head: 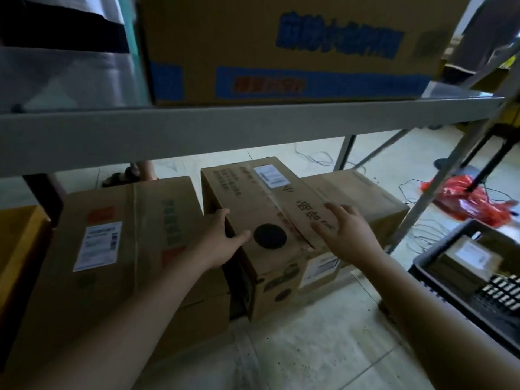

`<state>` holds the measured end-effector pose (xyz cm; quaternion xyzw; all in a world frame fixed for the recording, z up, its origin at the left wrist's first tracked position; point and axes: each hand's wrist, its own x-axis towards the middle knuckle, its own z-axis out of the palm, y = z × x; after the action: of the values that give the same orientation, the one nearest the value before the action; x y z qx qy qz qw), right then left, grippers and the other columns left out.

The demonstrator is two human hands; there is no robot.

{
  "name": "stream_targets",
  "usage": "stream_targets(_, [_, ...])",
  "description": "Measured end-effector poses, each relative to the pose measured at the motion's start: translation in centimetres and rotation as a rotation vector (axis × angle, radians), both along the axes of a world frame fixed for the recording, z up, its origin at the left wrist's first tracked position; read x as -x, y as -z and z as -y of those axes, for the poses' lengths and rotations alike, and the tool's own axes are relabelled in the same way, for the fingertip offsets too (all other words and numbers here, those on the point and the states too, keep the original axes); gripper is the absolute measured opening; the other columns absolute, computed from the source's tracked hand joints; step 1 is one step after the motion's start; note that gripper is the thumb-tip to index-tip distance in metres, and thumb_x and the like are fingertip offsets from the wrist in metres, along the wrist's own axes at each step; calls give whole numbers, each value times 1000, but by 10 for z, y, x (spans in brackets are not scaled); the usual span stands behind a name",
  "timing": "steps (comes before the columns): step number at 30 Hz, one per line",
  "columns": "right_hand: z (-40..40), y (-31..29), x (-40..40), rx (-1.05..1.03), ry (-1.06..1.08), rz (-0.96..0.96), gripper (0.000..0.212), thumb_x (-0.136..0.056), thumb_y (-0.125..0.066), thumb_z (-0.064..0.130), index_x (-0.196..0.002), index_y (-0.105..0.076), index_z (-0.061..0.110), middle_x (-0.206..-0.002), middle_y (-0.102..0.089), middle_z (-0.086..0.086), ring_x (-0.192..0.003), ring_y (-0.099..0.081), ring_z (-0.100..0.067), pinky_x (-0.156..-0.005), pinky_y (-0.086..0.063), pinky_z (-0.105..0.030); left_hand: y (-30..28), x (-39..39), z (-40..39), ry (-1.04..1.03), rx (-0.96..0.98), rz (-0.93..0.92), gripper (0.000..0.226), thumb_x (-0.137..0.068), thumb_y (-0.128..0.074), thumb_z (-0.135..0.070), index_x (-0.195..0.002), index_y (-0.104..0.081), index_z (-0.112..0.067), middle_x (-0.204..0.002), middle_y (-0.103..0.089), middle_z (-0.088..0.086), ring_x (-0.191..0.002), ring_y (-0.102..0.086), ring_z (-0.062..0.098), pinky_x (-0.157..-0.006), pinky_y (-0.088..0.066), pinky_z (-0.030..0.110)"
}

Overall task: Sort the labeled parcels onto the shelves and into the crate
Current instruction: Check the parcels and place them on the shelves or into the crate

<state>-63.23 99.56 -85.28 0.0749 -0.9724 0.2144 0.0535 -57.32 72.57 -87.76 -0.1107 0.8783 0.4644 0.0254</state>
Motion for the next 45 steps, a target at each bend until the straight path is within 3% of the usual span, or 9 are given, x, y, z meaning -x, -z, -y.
stream_targets(6, [-57, 21, 72, -51, -23, 121, 84, -86, -56, 71, -154, -27, 33, -155, -38, -11, -136, -45, -33, -105, -48, -54, 15, 29, -50, -144, 64, 108, 95, -88, -65, -55, -158, -6, -33, -163, -21, -1, -144, -32, 26, -111, -36, 45])
stream_targets(13, [-79, 51, 144, -67, -302, 287, 96, -69, -45, 88, -150, -29, 39, -136, -60, -1, -109, -65, -22, -85, -60, -44, 25, 41, -79, -292, 163, 204, 99, -84, -70, -55, -159, -10, -29, -160, -29, 1, -140, -39, 24, -109, -41, 40])
stream_targets(17, [-80, 47, 150, -36, -358, 248, 87, -78, -51, 81, -148, -41, 30, -138, -60, 1, -123, -57, -24, -96, -54, -46, 27, 41, -94, -339, 228, 222, 95, -89, -69, -45, -159, -9, -25, -163, -24, 2, -144, -34, 25, -111, -36, 37])
stream_targets(22, [-82, 45, 149, 53, -429, 248, 46, -86, -63, 64, -121, -59, 34, -104, -72, 12, -87, -69, -10, -74, -62, -36, 21, 34, -103, -429, 210, 267, 93, -89, -70, -43, -159, -12, -25, -163, -24, 2, -144, -33, 26, -112, -35, 38])
stream_targets(27, [-89, 47, 145, -13, -370, 320, 36, -87, -60, 62, -95, -64, 27, -80, -71, 7, -70, -69, -9, -65, -63, -36, 16, 20, -100, -423, 337, 371, 91, -88, -66, -53, -158, -16, -23, -159, -31, 4, -135, -46, 25, -97, -46, 33])
stream_targets(32, [-77, 52, 149, -127, -447, 352, 58, -83, -61, 69, -122, -53, 28, -101, -69, 7, -86, -68, -12, -75, -61, -33, 16, 29, -88, -368, 392, 368, 98, -82, -65, -66, -157, -19, -21, -152, -42, 3, -125, -54, 22, -91, -52, 32])
stream_targets(37, [-69, 65, 146, 30, -500, 464, 115, -68, -78, 68, -154, -4, 45, -135, -49, -3, -120, -56, -25, -97, -48, -39, 27, 45, -73, -322, 196, 360, 127, -65, -79, -67, -159, 0, -33, -160, -29, 4, -140, -40, 26, -112, -39, 42])
stream_targets(41, [-73, 76, 143, 221, -468, 495, 121, -50, -84, 74, -146, -12, 58, -132, -57, 5, -114, -62, -19, -97, -54, -48, 36, 39, -75, -360, -24, 302, 132, -67, -86, -53, -158, 8, -33, -161, -29, 1, -143, -35, 24, -115, -32, 43])
stream_targets(45, [-78, 73, 130, 187, -458, 482, 121, -58, -84, 70, -154, -14, 48, -143, -46, 3, -117, -59, -19, -94, -53, -35, 38, 27, -82, -374, -70, 210, 129, -67, -87, -48, -158, 4, -36, -163, -24, -2, -144, -33, 22, -117, -31, 44])
